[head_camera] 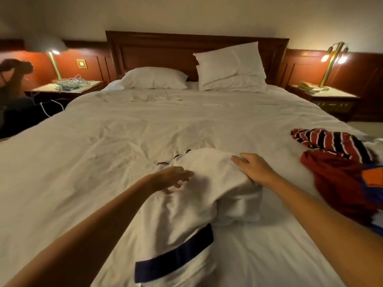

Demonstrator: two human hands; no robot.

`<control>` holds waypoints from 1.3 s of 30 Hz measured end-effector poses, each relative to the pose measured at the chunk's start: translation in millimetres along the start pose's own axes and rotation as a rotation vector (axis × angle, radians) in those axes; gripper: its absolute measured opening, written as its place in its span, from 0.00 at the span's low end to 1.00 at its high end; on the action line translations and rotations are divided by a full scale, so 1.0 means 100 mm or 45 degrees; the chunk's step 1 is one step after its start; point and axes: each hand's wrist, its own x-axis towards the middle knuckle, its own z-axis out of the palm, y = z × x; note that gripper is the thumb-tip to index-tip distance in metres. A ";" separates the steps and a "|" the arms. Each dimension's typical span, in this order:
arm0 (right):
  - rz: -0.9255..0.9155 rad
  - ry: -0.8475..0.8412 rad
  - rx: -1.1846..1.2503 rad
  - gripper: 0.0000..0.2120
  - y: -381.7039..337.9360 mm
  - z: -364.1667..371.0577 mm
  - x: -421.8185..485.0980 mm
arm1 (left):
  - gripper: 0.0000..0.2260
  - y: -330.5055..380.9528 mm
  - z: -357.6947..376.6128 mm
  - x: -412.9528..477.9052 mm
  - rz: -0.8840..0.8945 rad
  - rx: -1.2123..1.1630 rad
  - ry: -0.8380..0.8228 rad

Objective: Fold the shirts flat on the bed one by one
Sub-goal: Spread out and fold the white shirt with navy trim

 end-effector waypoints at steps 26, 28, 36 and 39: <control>-0.311 0.605 0.922 0.15 -2.33 -2.24 -0.10 | 0.07 2.30 -1.79 -0.98 1.167 0.355 1.282; -0.360 0.596 0.926 0.14 -2.54 -2.37 -0.04 | 0.08 2.52 -2.02 -0.98 1.139 0.471 1.233; 0.025 0.424 0.967 0.13 -2.19 -1.40 0.56 | 0.12 2.12 -1.72 -0.45 0.589 0.144 0.902; 0.210 0.077 0.980 0.07 -1.56 -0.63 0.48 | 0.27 1.50 -1.17 -0.30 0.143 -0.022 0.408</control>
